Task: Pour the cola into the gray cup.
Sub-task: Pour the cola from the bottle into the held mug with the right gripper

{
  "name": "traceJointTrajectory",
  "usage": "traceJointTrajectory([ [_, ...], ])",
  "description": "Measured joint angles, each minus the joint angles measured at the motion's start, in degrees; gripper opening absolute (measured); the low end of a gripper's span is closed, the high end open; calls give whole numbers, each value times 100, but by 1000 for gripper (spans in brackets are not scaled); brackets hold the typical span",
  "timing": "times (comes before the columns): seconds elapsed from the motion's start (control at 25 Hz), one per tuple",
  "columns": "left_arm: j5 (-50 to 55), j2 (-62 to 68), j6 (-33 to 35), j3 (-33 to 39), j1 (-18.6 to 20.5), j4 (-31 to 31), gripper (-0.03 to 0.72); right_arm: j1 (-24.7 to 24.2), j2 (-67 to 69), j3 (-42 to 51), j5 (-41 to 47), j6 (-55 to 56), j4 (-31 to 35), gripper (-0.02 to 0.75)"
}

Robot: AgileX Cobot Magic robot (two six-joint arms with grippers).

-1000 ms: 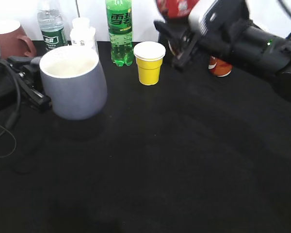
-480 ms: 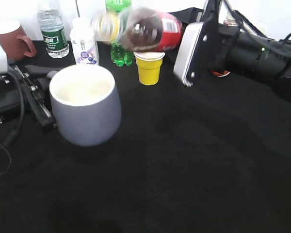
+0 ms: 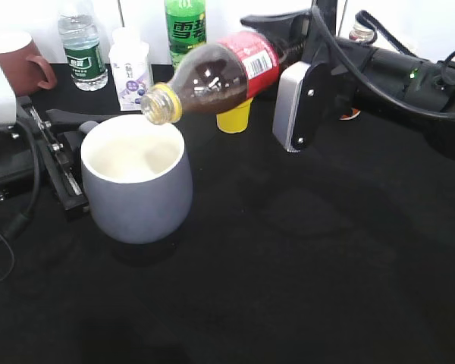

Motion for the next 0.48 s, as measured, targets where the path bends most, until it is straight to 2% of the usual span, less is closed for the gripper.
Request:
traceJointTrajectory([
  [0.48,0,0,1,0,0,5,78,0,0,-24,-108,-1204,543,384],
])
